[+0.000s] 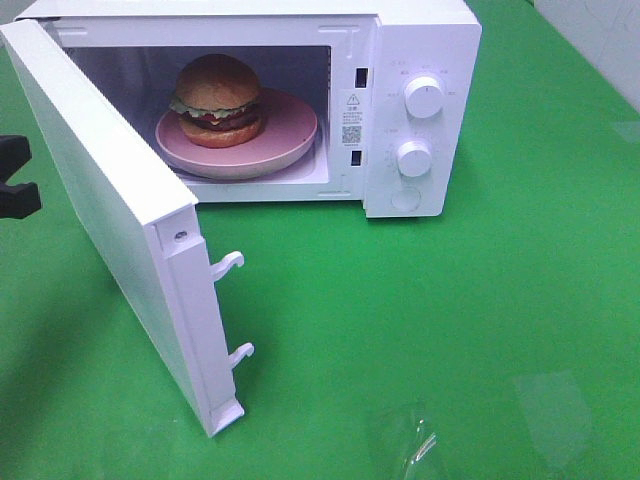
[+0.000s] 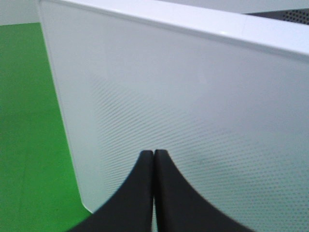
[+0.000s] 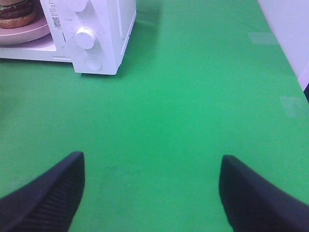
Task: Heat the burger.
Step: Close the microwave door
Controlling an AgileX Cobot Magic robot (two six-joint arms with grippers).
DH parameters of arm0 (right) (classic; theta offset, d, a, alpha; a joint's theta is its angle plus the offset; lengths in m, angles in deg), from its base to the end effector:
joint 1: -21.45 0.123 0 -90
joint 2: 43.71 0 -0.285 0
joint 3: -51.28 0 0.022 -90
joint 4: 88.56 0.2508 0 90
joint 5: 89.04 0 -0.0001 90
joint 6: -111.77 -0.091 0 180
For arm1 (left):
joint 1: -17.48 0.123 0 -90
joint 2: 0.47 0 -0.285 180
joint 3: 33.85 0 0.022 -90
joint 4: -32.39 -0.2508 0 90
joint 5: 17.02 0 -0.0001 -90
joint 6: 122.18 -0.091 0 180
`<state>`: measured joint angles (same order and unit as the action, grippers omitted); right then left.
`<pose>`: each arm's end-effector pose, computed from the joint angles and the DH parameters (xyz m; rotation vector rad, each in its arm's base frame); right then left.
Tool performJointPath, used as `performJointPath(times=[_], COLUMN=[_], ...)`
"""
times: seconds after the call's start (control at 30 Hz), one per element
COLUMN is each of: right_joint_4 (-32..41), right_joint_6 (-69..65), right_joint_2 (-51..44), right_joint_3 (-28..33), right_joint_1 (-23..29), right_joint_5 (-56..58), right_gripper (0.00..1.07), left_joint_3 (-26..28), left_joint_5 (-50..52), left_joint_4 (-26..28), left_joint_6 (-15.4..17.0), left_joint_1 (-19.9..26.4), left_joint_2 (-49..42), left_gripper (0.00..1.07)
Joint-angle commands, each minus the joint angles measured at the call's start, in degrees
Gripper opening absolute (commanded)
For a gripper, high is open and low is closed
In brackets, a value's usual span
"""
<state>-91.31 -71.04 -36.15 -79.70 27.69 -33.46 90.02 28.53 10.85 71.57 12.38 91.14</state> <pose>-0.0007 -0.0037 0.2826 -0.0591 1.9561 0.0474 0.2425 -0.0456 0.1858 0.2948 1.7959 -0.2831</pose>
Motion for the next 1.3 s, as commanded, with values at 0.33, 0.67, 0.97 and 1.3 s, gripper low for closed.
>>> performJointPath(times=[0.33,0.67,0.97,1.3], right_joint_4=[0.1,0.1,0.1,0.1], right_joint_6=[0.5,0.5,0.5,0.5], right_joint_2=[-1.5,-1.5,-1.5,-1.5], right_joint_3=[0.1,0.1,0.1,0.1], right_joint_1=[-0.3,-0.3,-0.3,-0.3], right_joint_5=[-0.6,-0.6,-0.6,-0.6], right_gripper=[0.73,0.73,0.73,0.73], left_joint_3=[3.8,11.5,21.4,29.5], left_joint_5=[0.4,-0.6,-5.4,-6.0], left_joint_4=[8.7,11.7,20.2,24.2], left_joint_6=[-4.8,-5.6,-10.1,-10.0], left_joint_1=[-9.6,-16.1,-22.9,-25.7], left_joint_2=[4.2,10.2,16.4,22.6], left_gripper=[0.00,0.00,0.00,0.00])
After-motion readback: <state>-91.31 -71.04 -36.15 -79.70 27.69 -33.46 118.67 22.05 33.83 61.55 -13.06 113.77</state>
